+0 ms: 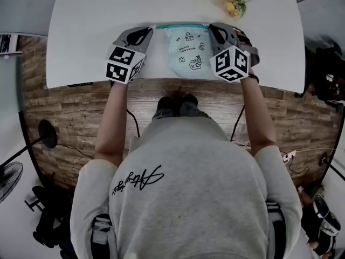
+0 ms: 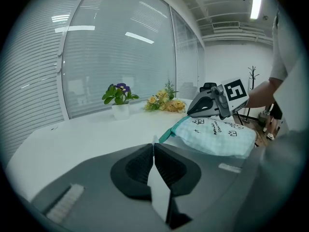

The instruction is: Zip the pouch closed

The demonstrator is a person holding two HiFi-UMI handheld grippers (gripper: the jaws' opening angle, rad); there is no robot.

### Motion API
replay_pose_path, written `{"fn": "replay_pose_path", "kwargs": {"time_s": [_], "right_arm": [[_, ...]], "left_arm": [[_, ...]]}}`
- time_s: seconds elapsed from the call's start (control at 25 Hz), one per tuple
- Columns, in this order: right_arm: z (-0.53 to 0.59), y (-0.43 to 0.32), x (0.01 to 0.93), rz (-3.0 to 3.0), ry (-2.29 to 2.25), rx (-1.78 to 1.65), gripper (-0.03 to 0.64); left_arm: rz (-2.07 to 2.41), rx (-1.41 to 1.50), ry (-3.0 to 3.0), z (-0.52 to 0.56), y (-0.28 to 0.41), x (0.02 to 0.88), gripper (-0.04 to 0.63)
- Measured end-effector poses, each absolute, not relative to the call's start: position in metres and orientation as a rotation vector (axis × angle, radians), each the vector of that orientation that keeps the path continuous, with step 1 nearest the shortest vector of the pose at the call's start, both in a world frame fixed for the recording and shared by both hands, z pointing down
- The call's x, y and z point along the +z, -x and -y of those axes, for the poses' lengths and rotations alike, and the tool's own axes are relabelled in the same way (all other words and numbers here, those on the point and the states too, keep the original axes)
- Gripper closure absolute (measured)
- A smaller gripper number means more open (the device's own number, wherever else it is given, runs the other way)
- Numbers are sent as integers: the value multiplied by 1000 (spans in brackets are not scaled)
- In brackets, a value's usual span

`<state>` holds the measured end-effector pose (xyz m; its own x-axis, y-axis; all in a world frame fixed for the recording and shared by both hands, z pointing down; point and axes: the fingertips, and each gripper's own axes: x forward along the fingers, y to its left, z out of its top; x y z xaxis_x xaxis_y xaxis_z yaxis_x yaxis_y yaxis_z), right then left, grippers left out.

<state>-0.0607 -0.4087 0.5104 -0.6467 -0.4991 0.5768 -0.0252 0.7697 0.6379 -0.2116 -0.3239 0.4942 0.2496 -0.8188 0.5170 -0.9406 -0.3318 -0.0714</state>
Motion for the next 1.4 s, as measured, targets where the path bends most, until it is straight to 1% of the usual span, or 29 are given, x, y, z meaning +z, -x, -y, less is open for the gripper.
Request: {"fn": "replay_pose_path", "kwargs": {"time_s": [0.92,1.08,1.32,1.4], "right_arm": [[409,59,526,2142,-389,-728,612],[409,59,527,2144,-393,-712,611],[410,57,528,2158,-409,-664,627],[413,55,528,2154,-416,-659,621]], "left_arm": [[1606,976,-2203,328,206,521,584],[1594,986,-2181,329,206,523,583],[1602,1000,-2162,327,205,523,575],[1607,1000,-2158,328,205,523,571]]}}
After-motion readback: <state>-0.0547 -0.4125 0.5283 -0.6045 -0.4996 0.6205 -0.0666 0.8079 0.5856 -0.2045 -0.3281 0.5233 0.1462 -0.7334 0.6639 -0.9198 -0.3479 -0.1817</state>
